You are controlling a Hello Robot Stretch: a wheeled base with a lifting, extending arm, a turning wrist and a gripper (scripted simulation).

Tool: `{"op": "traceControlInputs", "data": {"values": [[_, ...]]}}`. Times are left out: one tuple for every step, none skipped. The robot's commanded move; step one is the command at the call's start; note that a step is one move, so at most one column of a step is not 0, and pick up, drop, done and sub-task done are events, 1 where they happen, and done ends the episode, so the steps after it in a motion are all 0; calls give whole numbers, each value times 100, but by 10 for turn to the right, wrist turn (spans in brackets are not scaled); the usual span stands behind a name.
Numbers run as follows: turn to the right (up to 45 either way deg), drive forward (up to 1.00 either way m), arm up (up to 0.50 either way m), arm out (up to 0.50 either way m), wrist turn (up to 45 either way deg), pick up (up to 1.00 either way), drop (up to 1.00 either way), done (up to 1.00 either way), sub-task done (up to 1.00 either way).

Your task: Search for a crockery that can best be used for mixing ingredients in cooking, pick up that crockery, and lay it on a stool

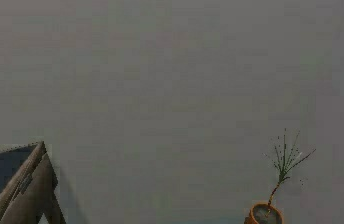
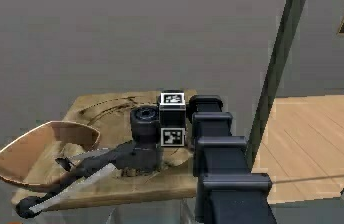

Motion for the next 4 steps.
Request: {"op": "traceControlInputs", "data": {"values": [[0,0,0,0,450,0,0,0,0],[0,0,0,0,360,0,0,0,0],[0,0,-8,0,0,0,0,0,0],[0,0,0,0,0,0,100,0,0]]}}
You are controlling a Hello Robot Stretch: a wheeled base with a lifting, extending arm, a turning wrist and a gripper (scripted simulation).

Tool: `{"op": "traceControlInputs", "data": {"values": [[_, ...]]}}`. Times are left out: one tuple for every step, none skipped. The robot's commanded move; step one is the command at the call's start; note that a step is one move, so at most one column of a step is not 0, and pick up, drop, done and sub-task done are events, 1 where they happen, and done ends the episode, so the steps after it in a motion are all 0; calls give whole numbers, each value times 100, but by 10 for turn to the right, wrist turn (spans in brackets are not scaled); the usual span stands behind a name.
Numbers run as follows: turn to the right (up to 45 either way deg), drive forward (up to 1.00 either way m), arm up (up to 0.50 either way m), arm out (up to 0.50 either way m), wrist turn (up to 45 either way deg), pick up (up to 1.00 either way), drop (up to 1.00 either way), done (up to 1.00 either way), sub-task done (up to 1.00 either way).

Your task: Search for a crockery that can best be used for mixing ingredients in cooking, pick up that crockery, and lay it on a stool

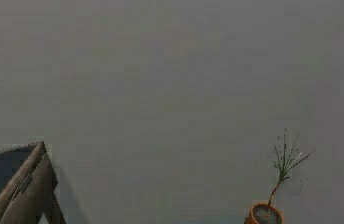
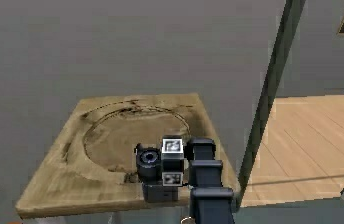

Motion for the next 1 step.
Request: {"op": "traceControlInputs", "data": {"values": [[0,0,8,0,0,0,0,0,0]]}}
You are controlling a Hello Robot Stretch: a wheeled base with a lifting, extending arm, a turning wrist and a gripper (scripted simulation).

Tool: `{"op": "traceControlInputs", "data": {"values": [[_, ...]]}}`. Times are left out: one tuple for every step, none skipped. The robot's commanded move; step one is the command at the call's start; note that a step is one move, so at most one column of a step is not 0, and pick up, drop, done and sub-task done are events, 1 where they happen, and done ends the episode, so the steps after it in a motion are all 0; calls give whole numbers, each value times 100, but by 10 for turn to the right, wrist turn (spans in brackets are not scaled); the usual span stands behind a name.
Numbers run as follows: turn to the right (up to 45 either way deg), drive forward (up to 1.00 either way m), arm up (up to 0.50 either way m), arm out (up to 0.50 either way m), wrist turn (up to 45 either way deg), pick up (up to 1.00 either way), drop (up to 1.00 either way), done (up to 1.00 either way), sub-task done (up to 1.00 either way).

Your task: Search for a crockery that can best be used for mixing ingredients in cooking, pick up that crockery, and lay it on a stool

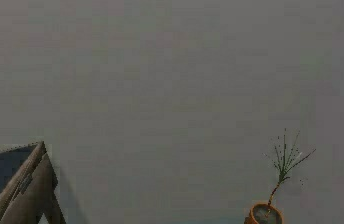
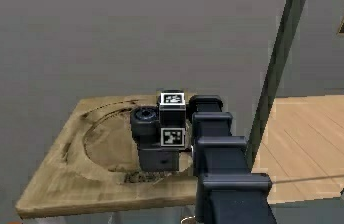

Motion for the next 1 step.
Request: {"op": "traceControlInputs", "data": {"values": [[0,0,0,-8,0,0,0,0,0]]}}
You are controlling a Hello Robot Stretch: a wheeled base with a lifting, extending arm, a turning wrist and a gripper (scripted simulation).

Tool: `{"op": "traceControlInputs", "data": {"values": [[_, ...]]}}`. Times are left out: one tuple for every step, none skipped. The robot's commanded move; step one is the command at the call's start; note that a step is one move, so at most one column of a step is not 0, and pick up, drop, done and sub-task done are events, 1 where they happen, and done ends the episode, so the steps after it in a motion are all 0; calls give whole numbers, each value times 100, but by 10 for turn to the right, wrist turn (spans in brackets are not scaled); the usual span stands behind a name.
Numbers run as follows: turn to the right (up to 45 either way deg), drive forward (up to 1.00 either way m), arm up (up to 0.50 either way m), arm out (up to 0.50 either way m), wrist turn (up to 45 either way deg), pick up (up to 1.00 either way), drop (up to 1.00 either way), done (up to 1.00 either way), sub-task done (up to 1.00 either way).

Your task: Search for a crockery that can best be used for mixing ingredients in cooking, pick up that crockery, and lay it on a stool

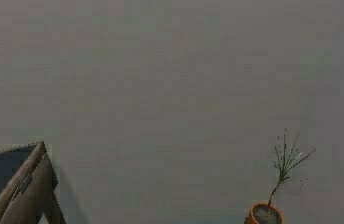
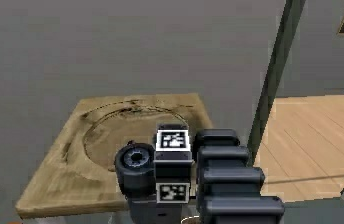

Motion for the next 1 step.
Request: {"op": "traceControlInputs", "data": {"values": [[0,0,0,0,0,0,0,100,0]]}}
